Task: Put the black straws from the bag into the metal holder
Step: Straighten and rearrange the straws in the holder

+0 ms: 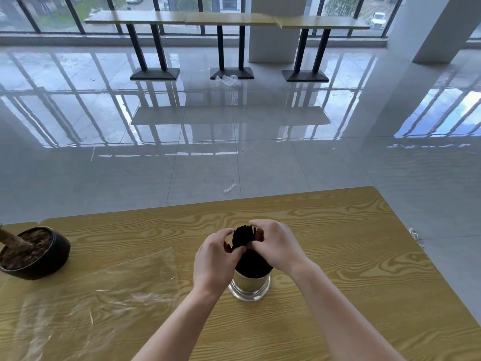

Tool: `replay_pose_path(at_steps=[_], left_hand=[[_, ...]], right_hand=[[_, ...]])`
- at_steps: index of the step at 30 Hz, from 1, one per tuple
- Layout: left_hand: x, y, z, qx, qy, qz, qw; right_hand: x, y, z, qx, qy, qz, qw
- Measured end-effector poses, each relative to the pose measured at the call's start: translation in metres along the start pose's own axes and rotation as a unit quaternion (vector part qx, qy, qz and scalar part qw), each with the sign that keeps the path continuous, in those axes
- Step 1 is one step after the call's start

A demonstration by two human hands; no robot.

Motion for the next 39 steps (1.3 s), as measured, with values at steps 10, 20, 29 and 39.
replay_pose_path(at_steps=[10,20,29,39], left_hand=[[-0.004,0.000,-0.017,-0.005,-0.010,0.044,0.999],[0.003,0.002,-0.017,0.008,-0.021,0.096,0.995],[0.001,0.012,-0.025,0.109,-0.033,0.219,0.969],[-0.004,0.004,-0.030,0.057,-0.016,0.083,0.995]], right_hand=[[-0.007,0.000,-0.003,-0.022,0.002,-0.009,1.000],[-0.017,0.003,-0.004,-0.016,-0.002,-0.054,0.998],[0.002,-0.009,0.003,-0.061,-0.085,-0.077,0.992],[0.008,0.003,-0.002,-0.065,-0.079,-0.019,0.995]])
Point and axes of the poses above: each hand's wrist, its own z-axis away from the middle knuckle, its own y-axis out of the palm, x = y × z, the point moved 10 cm from there along -z, towards the middle knuckle, and after that the axes turned 12 degrees about x, right-handed, at the moved point
